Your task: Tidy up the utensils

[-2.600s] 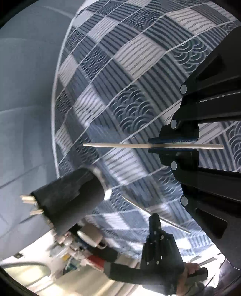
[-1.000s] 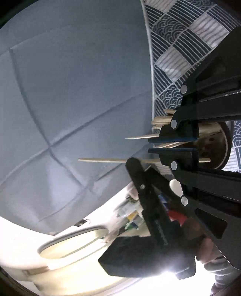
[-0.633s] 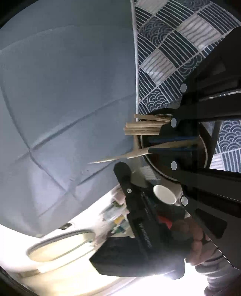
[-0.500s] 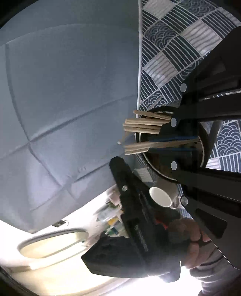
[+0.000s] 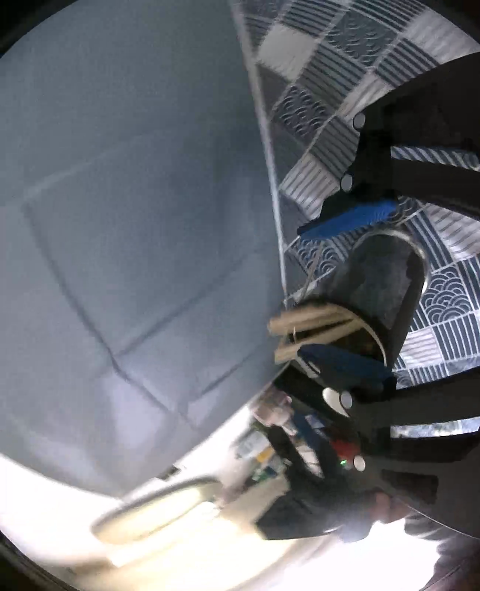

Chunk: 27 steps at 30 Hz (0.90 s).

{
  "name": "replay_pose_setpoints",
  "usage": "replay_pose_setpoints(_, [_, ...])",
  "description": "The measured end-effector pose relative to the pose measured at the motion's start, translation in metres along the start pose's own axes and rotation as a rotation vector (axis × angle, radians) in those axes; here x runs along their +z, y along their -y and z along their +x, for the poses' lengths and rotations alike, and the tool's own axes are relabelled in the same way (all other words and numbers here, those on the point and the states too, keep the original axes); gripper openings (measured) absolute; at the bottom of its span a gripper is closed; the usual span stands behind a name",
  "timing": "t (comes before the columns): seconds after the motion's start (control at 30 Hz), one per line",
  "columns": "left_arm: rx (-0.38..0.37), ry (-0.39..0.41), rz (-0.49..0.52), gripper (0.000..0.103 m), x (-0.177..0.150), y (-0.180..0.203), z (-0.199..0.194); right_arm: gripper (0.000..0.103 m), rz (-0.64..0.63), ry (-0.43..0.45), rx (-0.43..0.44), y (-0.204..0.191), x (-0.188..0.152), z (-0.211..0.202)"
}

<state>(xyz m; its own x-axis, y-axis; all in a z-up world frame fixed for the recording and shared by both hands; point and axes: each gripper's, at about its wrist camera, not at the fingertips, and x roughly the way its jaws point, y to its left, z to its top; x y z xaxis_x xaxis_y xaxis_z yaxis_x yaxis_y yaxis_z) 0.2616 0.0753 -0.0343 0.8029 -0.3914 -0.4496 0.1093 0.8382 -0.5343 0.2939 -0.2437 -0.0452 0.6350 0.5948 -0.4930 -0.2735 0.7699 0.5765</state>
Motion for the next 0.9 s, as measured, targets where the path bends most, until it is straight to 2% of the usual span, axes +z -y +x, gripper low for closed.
replay_pose_setpoints(0.07, [0.022, -0.01, -0.032, 0.084, 0.0, -0.009, 0.001, 0.057, 0.056, -0.007, -0.013, 0.015, 0.003, 0.0])
replay_pose_setpoints(0.13, [0.033, -0.019, -0.052, 0.085, 0.0, -0.016, 0.002, 0.063, 0.088, -0.015, -0.042, 0.027, 0.006, 0.001])
replay_pose_setpoints(0.2, [0.051, -0.026, -0.063, 0.087, 0.0, -0.021, 0.006, 0.067, 0.161, -0.062, -0.051, 0.044, 0.008, 0.009])
replay_pose_setpoints(0.4, [0.104, -0.054, -0.069, 0.087, -0.005, -0.029, 0.023, 0.07, 0.489, -0.259, -0.044, 0.093, 0.004, 0.06])
replay_pose_setpoints(0.57, [0.144, -0.075, -0.052, 0.087, -0.01, -0.033, 0.032, 0.07, 0.809, -0.337, 0.167, 0.117, -0.008, 0.115])
replay_pose_setpoints(0.77, [0.188, -0.1, -0.015, 0.087, -0.017, -0.037, 0.03, 0.07, 0.9, -0.469, 0.21, 0.105, -0.011, 0.173])
replay_pose_setpoints(0.9, [0.211, -0.123, -0.007, 0.087, -0.021, -0.041, 0.029, 0.07, 0.997, -0.517, 0.268, 0.103, -0.02, 0.198])
